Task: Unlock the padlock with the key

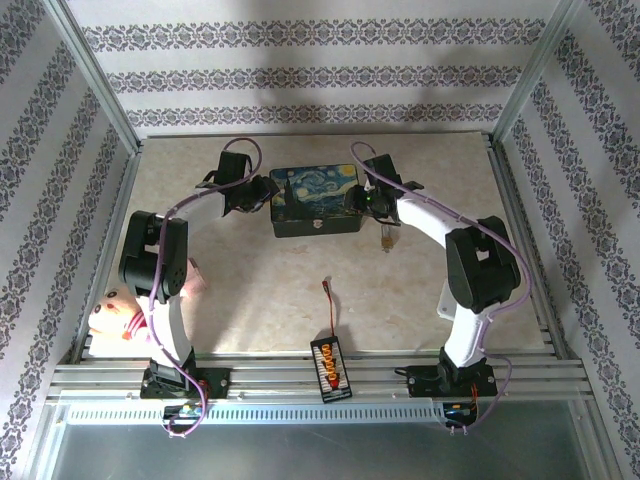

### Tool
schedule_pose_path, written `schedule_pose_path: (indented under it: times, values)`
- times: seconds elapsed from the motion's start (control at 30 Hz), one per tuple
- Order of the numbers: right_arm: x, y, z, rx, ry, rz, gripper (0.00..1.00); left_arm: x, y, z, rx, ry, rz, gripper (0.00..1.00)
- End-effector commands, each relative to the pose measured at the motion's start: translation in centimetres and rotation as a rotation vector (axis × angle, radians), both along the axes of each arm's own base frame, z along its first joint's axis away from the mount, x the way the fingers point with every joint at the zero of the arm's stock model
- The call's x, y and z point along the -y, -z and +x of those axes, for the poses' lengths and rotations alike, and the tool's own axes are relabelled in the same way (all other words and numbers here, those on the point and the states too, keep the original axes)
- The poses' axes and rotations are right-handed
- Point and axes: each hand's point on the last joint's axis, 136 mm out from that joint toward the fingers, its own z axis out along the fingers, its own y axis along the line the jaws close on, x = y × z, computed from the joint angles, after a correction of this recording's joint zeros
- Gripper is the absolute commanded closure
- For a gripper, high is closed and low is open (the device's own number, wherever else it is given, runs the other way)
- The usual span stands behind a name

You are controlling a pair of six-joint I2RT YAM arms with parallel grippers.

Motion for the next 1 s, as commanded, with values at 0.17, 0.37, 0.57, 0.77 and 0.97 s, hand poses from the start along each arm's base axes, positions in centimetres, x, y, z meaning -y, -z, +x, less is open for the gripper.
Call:
schedule_pose_path:
  times: [0.17, 0.37, 0.57, 0.77, 0.97]
  values:
    - [-1.0, -2.3, -2.3, 0.051, 0.014, 0.051, 0.46, 1.7, -1.7, -1.9, 0.007, 0.045, -0.007, 0.52]
    - [2.7, -5.3, -4.2, 0.12, 0.084, -0.009, 0.36, -1.4, -4.3, -2.3, 0.071, -0.031, 0.045, 0.28]
    - [9.5, -6.9, -7.5, 0.191, 0.201, -0.105, 0.28, -7.5, -6.0, -5.6, 0.169, -0.149, 0.25, 0.1]
    - [15.6, -8.5, -11.0, 0.335, 0.257, -0.276, 0.16, -14.3, -5.9, -10.6, 0.286, -0.295, 0.583, 0.06]
    - [19.1, -9.2, -12.2, 0.441, 0.274, -0.467, 0.02, -17.5, -7.3, -13.2, 0.516, -0.385, 0.772, 0.01]
